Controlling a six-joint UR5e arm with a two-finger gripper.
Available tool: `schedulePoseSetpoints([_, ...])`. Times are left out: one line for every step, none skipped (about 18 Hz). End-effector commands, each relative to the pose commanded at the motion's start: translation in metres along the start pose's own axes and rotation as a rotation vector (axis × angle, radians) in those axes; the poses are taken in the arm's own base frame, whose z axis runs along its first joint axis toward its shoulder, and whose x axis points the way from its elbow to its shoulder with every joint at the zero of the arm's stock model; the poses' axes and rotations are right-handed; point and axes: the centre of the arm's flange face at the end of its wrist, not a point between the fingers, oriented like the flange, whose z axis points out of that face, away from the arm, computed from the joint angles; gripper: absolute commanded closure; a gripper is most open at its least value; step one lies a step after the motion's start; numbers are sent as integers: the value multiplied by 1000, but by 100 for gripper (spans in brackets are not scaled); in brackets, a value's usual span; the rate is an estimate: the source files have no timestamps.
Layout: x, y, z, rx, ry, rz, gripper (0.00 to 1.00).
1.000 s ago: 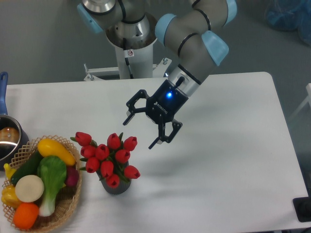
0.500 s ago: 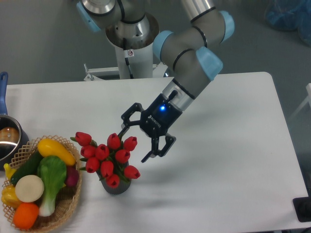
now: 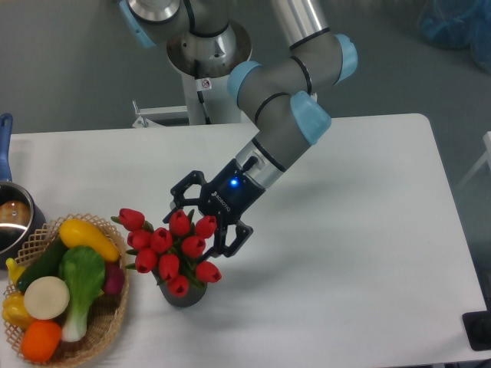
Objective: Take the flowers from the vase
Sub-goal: 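Lower the gripper around the tulip stems and close on them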
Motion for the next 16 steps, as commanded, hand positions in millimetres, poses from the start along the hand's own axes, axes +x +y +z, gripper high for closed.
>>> schedulePoseSetpoints([1,0,0,0,0,-2,43])
schedulePoseSetpoints([2,1,0,0,1,-3,57])
schedulePoseSetpoints([2,1,0,-1,1,-3,70])
schedulePoseSetpoints([2,1,0,-1,1,-3,80])
schedulePoseSetpoints([2,1,0,0,1,-1,87])
schedulePoseSetpoints([1,0,-1,0,-1,-1,92])
schedulePoseSetpoints([2,0,-2,0,-2,-1,94])
schedulePoseSetpoints([2,-1,-3,1,-5,1,95])
schedulePoseSetpoints([2,-2,-5,2,-8,3,97])
schedulePoseSetpoints([2,-2,-6,4,-8,2,97])
schedulePoseSetpoints([2,-3,-7,4,-10,2,97])
schedulePoseSetpoints([2,-3,-7,4,-10,1,98])
schedulePoseSetpoints([3,-5,-8,5,-13,5,98])
schedulePoseSetpoints([3,-6,-10,7,-15,5,98])
schedulePoseSetpoints([2,-6,-11,8,-17,3,99])
schedulePoseSetpoints([3,-7,-13,10,-21,2,99])
